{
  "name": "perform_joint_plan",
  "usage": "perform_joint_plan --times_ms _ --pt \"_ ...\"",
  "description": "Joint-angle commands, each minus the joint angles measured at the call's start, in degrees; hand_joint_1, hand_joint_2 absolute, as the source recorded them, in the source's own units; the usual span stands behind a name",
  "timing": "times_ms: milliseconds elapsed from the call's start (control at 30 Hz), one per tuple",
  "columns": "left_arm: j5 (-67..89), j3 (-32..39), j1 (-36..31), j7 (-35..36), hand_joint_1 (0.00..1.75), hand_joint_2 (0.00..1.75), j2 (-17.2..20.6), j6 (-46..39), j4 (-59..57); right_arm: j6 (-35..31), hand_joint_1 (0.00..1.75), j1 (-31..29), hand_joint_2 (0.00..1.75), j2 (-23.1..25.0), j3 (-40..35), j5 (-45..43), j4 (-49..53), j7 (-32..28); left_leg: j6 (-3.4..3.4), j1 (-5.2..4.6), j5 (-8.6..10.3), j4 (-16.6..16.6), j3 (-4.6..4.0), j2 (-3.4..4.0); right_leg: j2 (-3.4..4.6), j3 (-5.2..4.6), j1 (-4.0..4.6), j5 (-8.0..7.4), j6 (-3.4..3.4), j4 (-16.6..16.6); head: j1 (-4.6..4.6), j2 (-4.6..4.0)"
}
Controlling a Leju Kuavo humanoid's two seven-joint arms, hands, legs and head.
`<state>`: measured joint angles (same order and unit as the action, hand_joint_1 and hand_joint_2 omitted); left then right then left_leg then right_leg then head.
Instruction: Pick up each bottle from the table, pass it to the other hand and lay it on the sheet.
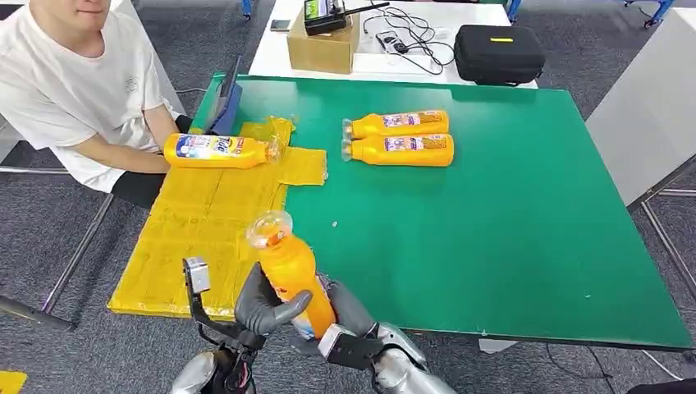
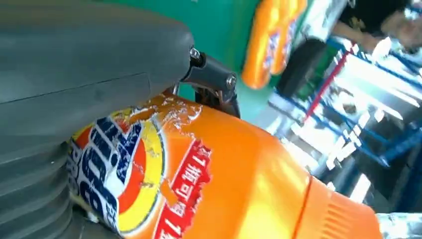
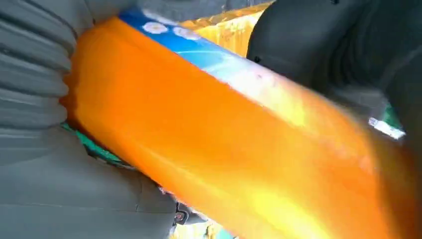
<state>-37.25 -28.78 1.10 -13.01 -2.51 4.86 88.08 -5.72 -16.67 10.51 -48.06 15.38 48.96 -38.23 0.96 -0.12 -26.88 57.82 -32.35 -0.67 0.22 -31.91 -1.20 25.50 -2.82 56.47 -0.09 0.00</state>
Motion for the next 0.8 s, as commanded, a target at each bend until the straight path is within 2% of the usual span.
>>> perform_joint_plan --times_ms 33,100,167,267,400,467,567,700,800 --pt "4.24 -4.68 -2.99 0.61 1.75 1.75 -2.34 -7.09 -4.73 -6.95 0.00 0.12 0.00 0.69 -7.82 4.36 1.03 1.84 -0.06 0.09 -0.03 0.02 0.06 0.00 -0.05 0.11 0.10 0.02 0.11 -0.03 0.00 0.00" --pt "8.76 -4.65 -3.54 -0.21 1.75 1.75 -1.48 -10.68 -5.62 -10.86 0.00 0.24 0.00 0.93 -7.34 5.70 -0.52 1.98 -0.09 0.11 -0.06 0.02 0.13 0.08 -0.03 0.17 0.13 0.04 0.16 -0.04 -0.02 0.00" --pt "16.02 -3.93 -6.55 -0.86 1.75 1.75 0.94 -13.64 -8.66 -12.94 0.00 0.48 0.00 1.04 -6.62 6.28 -1.41 1.95 -0.10 0.13 -0.05 0.00 0.16 -0.02 -0.14 0.23 0.15 0.06 0.19 -0.05 -0.02 0.00" --pt "24.27 -1.38 -11.02 1.50 1.75 1.75 4.86 -13.53 -13.89 -12.88 0.00 0.94 0.00 0.83 -6.04 7.05 -1.59 3.04 -0.10 0.10 0.04 -0.07 0.14 -0.08 -0.16 0.18 0.12 -0.01 0.16 -0.09 0.00 0.00" --pt "35.87 2.98 -14.25 3.78 1.75 1.75 7.16 -11.00 -17.30 -12.78 0.00 1.55 0.00 1.13 -4.54 8.12 -2.44 2.95 -0.11 0.10 0.07 -0.07 0.13 -0.01 -0.08 0.15 0.12 -0.05 0.17 -0.08 -0.02 0.00" --pt "47.43 2.57 -16.70 4.18 1.75 1.75 8.92 -13.49 -18.20 -11.71 0.00 1.87 0.00 1.19 -3.70 8.11 -2.32 2.77 -0.08 0.05 0.06 -0.03 0.05 0.00 -0.09 0.05 0.06 -0.02 0.10 0.00 -0.02 0.00" --pt "64.00 4.97 -20.87 7.91 1.75 1.75 9.46 -15.18 -19.65 -8.89 0.00 2.24 0.00 1.65 -1.46 8.14 -2.13 2.38 -0.17 0.14 0.15 0.00 0.07 -0.13 -0.20 0.13 0.15 -0.02 0.18 0.02 -0.02 0.00" --pt "69.81 6.16 -24.61 10.96 1.75 1.75 9.21 -11.38 -23.20 -6.92 0.00 2.23 0.00 2.30 -0.20 7.99 -2.38 2.09 -0.17 0.15 0.15 0.06 -0.02 -0.04 -0.14 0.03 0.16 -0.04 0.16 0.07 0.02 0.00" --pt "70.07 6.46 -25.00 10.85 1.75 1.75 8.95 -11.10 -24.10 -6.89 0.00 2.12 0.00 2.52 -0.11 8.05 -2.59 2.00 -0.16 0.10 0.16 0.02 0.04 -0.12 -0.20 0.08 0.11 -0.02 0.13 0.07 0.11 0.00"
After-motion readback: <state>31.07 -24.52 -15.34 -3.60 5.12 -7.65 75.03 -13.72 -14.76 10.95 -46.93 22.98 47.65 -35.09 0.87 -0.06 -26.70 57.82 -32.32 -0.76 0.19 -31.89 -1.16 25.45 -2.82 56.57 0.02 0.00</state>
